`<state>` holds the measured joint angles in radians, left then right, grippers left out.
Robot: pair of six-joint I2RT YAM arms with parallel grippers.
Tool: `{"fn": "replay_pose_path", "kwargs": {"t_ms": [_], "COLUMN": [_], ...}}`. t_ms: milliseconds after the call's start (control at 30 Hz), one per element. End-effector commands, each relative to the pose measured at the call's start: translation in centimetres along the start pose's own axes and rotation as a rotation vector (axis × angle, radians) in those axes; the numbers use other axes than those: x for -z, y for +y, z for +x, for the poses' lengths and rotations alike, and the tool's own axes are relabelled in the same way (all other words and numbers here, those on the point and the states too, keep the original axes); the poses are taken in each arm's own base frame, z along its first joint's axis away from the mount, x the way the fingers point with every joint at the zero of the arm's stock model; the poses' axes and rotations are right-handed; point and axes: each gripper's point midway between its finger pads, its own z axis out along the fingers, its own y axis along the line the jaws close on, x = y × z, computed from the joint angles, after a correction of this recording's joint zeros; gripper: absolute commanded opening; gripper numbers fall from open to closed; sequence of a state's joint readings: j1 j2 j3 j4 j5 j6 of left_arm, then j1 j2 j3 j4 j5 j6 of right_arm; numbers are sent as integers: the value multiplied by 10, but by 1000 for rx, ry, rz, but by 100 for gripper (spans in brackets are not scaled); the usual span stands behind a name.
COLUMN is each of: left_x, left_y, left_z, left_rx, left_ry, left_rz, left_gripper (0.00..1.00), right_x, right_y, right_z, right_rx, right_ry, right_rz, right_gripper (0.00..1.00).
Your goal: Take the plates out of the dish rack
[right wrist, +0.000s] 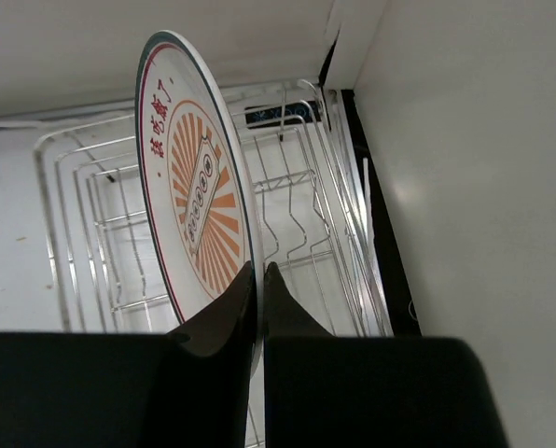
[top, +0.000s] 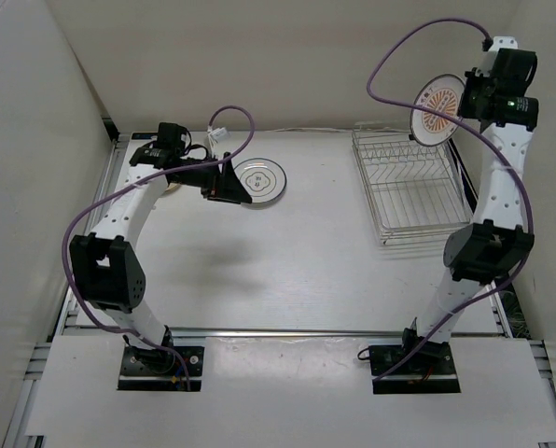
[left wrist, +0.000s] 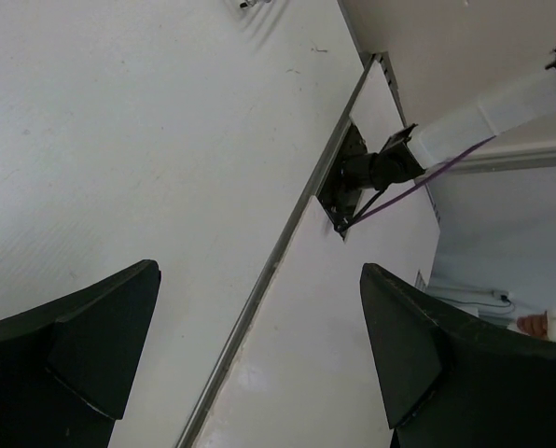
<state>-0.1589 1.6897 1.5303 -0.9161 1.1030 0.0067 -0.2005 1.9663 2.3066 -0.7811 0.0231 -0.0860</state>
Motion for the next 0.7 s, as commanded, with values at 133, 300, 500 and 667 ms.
{"fn": "replay_pose_path", "kwargs": {"t_ms": [133,300,500,667], "left_x": [20,21,20,20], "left_y": [-27,-32,-42,-40], "left_z": [-10,-1,5,5], "left_rx": [-103,-105,-109,-119], "left_ry": [-86,-86,-74,-75], "left_rz": [-62,-45,25,14], "left_gripper": [100,100,100,100], "right_x": [87,183,254,245], "right_y": [93,215,283,294], "right_z": [6,94,166,182], "right_rx": [-80,-170,-122,-132], "right_ry": [-13,256,506,586], "right_rz": [-496,-1235,-1520,-1524], "right_gripper": [0,0,0,0]}}
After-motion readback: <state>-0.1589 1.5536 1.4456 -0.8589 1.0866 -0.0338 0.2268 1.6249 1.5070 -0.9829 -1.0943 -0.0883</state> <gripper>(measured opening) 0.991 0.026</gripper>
